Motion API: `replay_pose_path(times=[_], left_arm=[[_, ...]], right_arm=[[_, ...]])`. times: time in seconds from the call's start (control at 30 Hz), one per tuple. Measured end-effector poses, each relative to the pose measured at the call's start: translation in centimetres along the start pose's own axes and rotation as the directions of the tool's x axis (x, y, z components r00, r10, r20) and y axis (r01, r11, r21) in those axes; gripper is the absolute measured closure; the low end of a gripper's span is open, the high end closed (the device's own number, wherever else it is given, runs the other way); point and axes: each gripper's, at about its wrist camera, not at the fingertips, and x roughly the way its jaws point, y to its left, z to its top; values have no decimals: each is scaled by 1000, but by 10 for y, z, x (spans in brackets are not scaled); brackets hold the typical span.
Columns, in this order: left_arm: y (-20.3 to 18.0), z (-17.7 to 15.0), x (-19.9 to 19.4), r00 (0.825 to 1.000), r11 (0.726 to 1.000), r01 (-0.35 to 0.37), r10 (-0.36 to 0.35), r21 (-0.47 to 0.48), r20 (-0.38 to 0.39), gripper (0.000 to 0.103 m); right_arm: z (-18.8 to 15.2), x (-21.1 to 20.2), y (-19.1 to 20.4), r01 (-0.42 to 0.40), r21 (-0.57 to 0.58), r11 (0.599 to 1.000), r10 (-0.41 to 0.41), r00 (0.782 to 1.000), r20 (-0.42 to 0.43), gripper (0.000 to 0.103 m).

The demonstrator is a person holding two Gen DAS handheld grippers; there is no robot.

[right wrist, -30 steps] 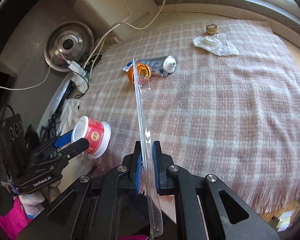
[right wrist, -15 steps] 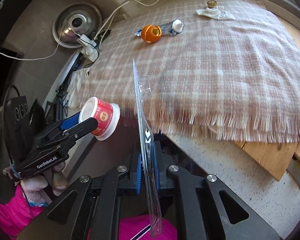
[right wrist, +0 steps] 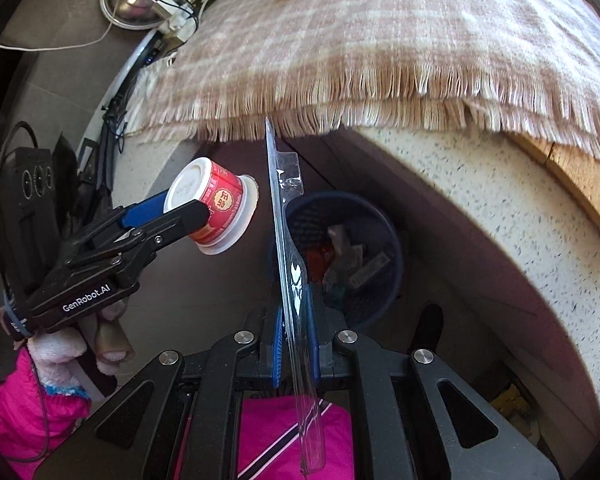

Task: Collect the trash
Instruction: 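Carry the jar and plastic strip down over the blue wastebasket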

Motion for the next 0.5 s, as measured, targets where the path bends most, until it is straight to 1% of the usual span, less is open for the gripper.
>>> replay_pose_path(times=[0.2,0.5], left_arm=[[3,-14,19,999,1000,4,-5,-10,-43,43],[14,-36,52,994,999,-2,-2,-38,-111,43]], right_arm=[[-8,22,-3,17,18,1000,-17,999,-34,94],[-15,56,-10,66,51,997,-61,995,-78,94]])
